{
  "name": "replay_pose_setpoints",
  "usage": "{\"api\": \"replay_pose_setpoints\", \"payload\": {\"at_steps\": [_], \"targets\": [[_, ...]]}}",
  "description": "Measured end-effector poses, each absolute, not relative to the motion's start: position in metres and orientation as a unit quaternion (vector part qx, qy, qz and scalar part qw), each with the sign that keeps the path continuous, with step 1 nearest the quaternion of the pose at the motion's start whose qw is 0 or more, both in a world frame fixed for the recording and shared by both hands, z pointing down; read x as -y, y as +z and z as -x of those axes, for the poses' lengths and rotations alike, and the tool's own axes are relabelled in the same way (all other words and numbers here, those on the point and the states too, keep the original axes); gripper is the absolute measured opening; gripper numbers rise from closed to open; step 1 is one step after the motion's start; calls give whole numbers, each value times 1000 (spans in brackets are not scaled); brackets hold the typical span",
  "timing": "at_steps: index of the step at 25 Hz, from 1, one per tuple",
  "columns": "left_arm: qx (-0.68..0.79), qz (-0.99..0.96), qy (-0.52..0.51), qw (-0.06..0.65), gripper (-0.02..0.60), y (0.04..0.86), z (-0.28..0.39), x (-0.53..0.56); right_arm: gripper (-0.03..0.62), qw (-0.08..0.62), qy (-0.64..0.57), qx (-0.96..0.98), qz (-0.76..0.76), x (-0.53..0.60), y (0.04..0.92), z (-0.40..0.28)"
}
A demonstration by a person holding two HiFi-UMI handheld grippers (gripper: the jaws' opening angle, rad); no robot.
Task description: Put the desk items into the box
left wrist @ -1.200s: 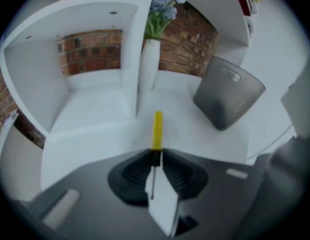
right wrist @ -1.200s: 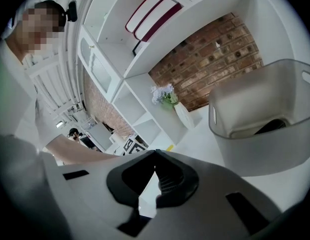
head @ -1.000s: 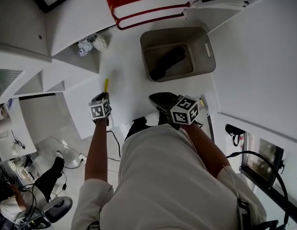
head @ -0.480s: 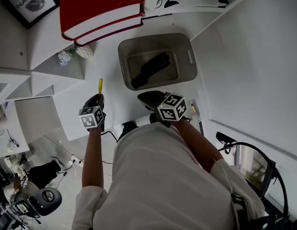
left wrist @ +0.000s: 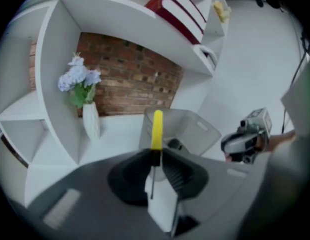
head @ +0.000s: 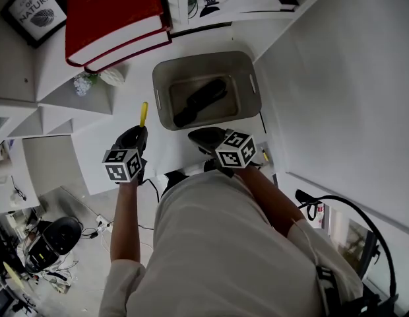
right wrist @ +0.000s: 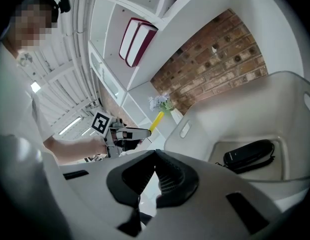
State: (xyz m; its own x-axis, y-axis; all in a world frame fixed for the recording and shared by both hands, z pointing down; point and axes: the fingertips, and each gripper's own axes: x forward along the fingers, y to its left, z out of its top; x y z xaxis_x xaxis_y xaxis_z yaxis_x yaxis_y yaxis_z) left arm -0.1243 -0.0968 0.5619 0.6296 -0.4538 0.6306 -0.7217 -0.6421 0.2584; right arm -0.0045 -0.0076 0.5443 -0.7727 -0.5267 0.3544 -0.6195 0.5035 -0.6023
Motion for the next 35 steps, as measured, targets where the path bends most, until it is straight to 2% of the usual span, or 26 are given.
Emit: {"api": "replay_pose_setpoints", "payload": {"at_steps": [19,35], "targets": [[263,-899,283,208,72,525,-8,88,0,30,368,861,-349,1,540,-70],[158,-909,345,171,72,546,-110,86,0,9,372,837,-402,-1,539,-139]]}}
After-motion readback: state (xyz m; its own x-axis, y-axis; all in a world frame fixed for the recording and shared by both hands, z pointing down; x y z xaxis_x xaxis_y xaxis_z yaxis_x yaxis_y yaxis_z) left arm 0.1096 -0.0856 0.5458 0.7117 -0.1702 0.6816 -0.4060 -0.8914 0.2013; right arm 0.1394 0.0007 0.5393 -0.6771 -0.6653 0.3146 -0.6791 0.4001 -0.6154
